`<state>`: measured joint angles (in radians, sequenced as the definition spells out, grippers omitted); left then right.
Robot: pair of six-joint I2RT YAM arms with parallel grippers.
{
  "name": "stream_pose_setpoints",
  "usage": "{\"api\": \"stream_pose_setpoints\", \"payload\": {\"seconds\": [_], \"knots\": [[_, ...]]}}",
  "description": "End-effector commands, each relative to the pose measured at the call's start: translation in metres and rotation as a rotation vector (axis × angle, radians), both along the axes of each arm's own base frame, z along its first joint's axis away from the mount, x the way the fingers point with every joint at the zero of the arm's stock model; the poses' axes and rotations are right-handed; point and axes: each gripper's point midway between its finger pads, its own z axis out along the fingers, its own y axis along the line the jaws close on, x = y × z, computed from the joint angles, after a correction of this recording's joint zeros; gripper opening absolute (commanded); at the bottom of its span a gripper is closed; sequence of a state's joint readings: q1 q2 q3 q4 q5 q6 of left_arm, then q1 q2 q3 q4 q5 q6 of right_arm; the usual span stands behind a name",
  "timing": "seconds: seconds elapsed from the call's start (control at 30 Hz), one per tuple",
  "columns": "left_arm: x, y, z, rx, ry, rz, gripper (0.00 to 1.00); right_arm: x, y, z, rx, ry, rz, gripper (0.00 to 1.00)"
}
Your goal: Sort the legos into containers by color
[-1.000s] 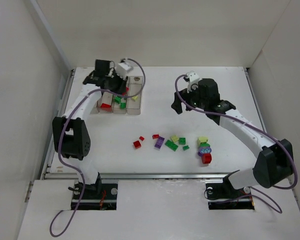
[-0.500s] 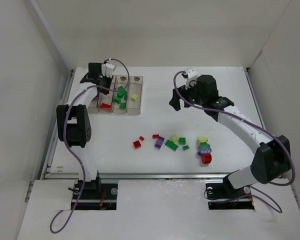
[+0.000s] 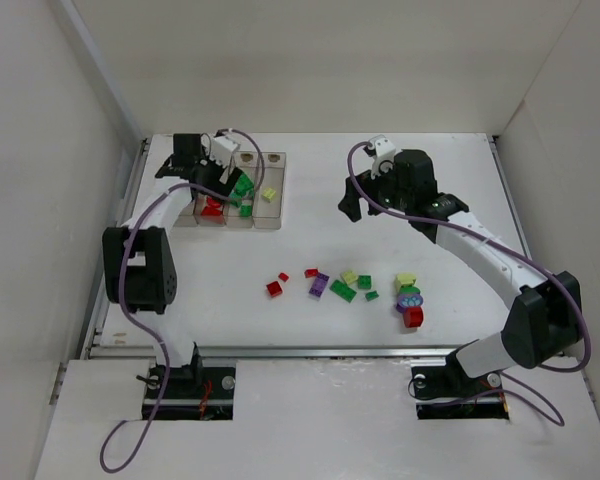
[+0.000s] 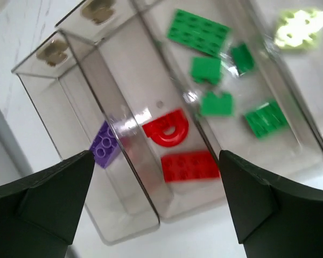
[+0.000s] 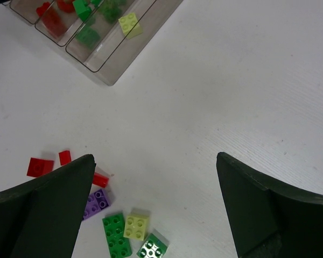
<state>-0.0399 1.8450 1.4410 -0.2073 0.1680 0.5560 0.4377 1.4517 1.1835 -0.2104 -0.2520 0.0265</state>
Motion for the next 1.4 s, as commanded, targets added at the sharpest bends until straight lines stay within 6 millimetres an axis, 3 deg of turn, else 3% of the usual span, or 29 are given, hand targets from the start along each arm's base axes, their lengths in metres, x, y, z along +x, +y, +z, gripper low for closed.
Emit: {"api": "stream_pose_setpoints", "payload": {"seconds": [0.0,0.1,0.13,0.17,0.27,0.3,0.33,0.37,0.4,0.43,0.47,0.53,0.6,0.7,0.83,0.93,1.1,1.3,1.37], "knots": [[-0.036,-0.031,0.083,0.161,-0.216,-0.341,1.00,0.006,0.001,0.041,0.048,-0.086,-0.002,0.99],[-0.078,-0.054,0.076,0.309,-0.225,-0.636,1.00,0.003,0.004,0.036,0.045,-0.077,0.007,0.99],[-0.093,-0.067,0.096,0.318,-0.291,-0.686,1.00,0.003,0.004,0.036,0.045,-0.077,0.007,0.99],[-0.109,-0.080,0.087,0.270,-0.290,-0.743,1.00,0.004,0.003,0.036,0.034,-0.085,0.001,0.99],[-0.127,-0.107,0.109,-0.002,-0.365,-0.613,1.00,0.000,0.005,0.026,0.016,-0.070,-0.003,0.99],[-0.133,-0.111,0.090,-0.091,-0.324,-0.539,1.00,0.000,0.005,0.026,0.016,-0.070,-0.003,0.99],[-0.127,-0.117,0.096,-0.237,-0.331,-0.428,1.00,-0.001,0.003,0.020,0.004,-0.055,-0.011,0.99],[-0.128,-0.118,0.085,-0.271,-0.299,-0.404,1.00,-0.002,0.002,0.024,0.009,-0.064,-0.011,0.99],[-0.134,-0.131,0.082,-0.308,-0.261,-0.478,0.98,-0.005,0.001,0.017,-0.007,-0.051,-0.007,0.99],[-0.153,-0.136,0.060,-0.321,-0.128,-0.540,0.98,-0.004,-0.001,0.017,-0.011,-0.052,-0.015,0.99],[-0.160,-0.144,0.041,-0.285,-0.059,-0.653,1.00,-0.008,-0.003,0.014,-0.015,-0.043,-0.015,0.99],[-0.177,-0.162,0.032,-0.264,0.035,-0.762,1.00,-0.012,0.000,0.014,-0.015,-0.043,-0.006,0.99],[-0.206,-0.161,-0.007,-0.101,0.170,-0.833,1.00,-0.012,0.000,0.014,-0.015,-0.043,-0.006,0.99],[-0.221,-0.161,-0.032,0.070,0.204,-0.872,1.00,-0.012,0.004,0.006,-0.018,-0.020,0.000,0.99],[-0.240,-0.168,-0.047,0.112,0.275,-0.911,1.00,-0.015,0.011,0.002,-0.020,-0.009,0.007,0.99],[-0.242,-0.167,-0.058,0.156,0.322,-0.887,1.00,-0.020,0.012,-0.008,-0.027,0.014,0.004,0.99],[-0.251,-0.153,-0.075,0.202,0.408,-0.823,1.00,-0.024,0.010,-0.018,-0.035,0.045,0.000,0.99],[-0.273,-0.157,-0.083,0.259,0.402,-0.993,1.00,-0.019,0.011,-0.037,-0.064,0.089,-0.008,0.99],[-0.275,-0.158,-0.088,0.258,0.416,-1.017,1.00,-0.016,0.013,-0.033,-0.063,0.086,-0.008,0.99]]}}
